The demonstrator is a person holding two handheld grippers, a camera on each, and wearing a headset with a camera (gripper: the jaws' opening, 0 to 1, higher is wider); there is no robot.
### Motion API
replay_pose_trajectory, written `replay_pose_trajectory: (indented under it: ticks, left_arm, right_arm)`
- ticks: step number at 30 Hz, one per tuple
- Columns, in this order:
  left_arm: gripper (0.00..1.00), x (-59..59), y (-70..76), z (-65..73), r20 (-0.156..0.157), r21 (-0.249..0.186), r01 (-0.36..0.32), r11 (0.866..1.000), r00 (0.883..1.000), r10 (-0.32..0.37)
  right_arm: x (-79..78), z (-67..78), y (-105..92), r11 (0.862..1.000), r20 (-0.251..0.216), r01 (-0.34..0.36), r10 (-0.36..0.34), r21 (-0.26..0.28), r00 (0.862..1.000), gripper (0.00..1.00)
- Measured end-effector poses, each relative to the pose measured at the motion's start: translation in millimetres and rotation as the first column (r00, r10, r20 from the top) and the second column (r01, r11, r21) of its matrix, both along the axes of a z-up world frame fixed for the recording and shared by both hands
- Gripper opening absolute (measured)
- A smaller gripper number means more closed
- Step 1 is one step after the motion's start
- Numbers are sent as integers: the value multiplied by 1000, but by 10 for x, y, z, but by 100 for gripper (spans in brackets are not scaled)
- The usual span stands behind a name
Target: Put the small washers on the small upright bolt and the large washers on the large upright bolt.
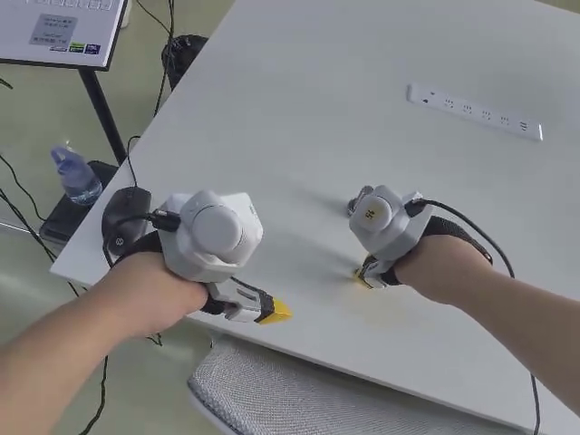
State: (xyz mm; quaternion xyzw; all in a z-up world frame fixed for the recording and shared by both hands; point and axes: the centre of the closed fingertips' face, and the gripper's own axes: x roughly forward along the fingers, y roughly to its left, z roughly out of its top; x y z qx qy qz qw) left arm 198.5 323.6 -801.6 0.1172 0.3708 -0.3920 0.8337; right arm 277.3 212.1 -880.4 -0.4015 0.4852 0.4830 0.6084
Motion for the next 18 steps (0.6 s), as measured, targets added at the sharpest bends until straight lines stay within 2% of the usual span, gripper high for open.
replay_pose_trajectory:
  ticks: [18]
  left_arm:
    - [67,14,-8,20,1,4,3,1000,1000,-3]
  right_arm:
    - [3,-12,-21,1000,1,23,-23,-18,1000,15]
